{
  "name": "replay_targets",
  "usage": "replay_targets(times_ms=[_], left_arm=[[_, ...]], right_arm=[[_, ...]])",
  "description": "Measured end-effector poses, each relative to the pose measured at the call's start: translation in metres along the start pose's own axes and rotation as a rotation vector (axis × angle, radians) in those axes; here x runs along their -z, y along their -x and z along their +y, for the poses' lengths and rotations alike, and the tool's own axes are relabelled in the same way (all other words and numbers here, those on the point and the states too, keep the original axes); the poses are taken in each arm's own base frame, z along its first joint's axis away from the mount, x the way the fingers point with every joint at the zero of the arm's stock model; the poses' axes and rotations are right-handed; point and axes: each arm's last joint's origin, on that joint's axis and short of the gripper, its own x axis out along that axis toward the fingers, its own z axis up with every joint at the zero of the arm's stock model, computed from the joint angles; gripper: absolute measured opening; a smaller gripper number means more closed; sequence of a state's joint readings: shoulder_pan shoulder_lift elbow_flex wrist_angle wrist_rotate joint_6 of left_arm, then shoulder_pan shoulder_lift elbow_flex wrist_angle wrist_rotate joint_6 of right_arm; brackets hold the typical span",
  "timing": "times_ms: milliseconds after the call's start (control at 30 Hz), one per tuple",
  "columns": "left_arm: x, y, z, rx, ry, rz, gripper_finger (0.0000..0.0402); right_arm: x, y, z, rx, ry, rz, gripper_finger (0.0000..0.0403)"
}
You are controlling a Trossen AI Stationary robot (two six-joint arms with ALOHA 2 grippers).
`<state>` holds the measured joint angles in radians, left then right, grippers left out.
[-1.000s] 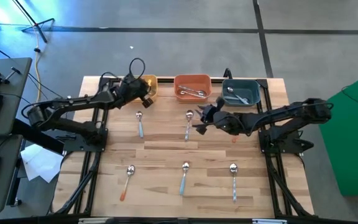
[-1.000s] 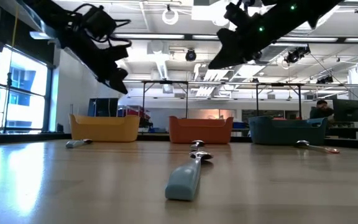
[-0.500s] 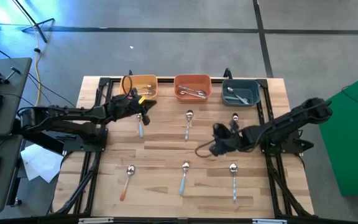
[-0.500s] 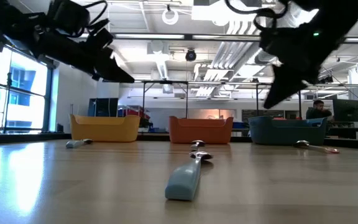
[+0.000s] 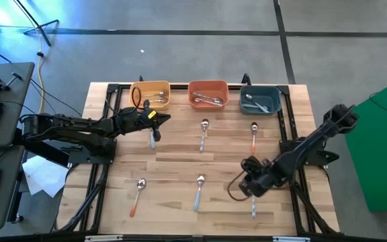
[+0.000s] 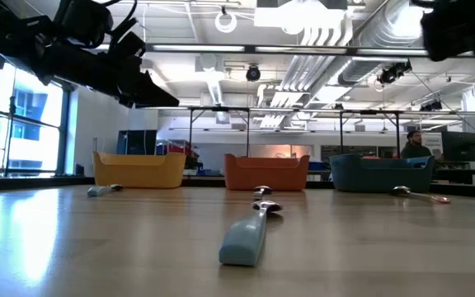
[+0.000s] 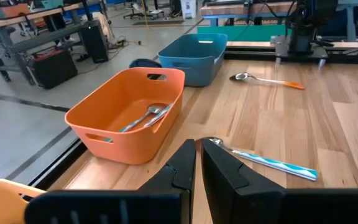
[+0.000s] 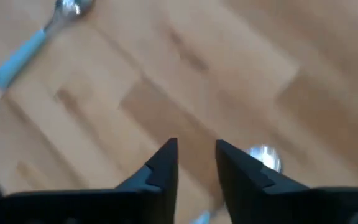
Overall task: Sort silverware by color (type)
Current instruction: Put the white spoon into the orange bin
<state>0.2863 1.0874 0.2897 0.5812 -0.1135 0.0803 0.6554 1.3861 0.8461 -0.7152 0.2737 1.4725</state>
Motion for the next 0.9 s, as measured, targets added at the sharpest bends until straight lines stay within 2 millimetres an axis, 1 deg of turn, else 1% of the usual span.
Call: replay_targets(times_ms=[100, 167, 267, 367, 467, 567, 767, 900], left_arm=[[0.000, 0.000, 0.000, 0.000, 0.000, 0.001, 0.0017], [0.001, 0.000, 0.000, 0.000, -0.005, 0.007, 0.0017], [0.002, 0.000, 0.000, 0.001, -0.021, 0.021, 0.0017], [0.003, 0.000, 0.000, 0.002, -0.021, 0.031, 0.0017], [0.004, 0.000, 0.000, 0.003, -0.022, 0.038, 0.0017], [0.005, 0.000, 0.000, 0.004, -0.039, 0.048, 0.0017], [0.011, 0.000, -0.001, 0.010, -0.073, 0.110, 0.0017], [0.012, 0.001, -0.001, 0.014, -0.076, 0.123, 0.0017]], right_arm=[[0.014, 0.006, 0.000, 0.010, -0.063, 0.077, 0.0126], [0.022, 0.007, -0.001, 0.025, -0.125, 0.140, 0.0141], [0.035, 0.003, -0.006, 0.080, -0.205, 0.204, 0.0153], [0.043, -0.003, -0.005, 0.118, -0.291, 0.207, 0.0156], [0.046, -0.012, -0.002, 0.136, -0.350, 0.194, 0.0156], [0.047, -0.021, 0.003, 0.156, -0.361, 0.180, 0.0156], [0.047, -0.043, 0.006, 0.252, -0.413, 0.166, 0.0157], [0.045, -0.051, 0.013, 0.267, -0.416, 0.151, 0.0154]])
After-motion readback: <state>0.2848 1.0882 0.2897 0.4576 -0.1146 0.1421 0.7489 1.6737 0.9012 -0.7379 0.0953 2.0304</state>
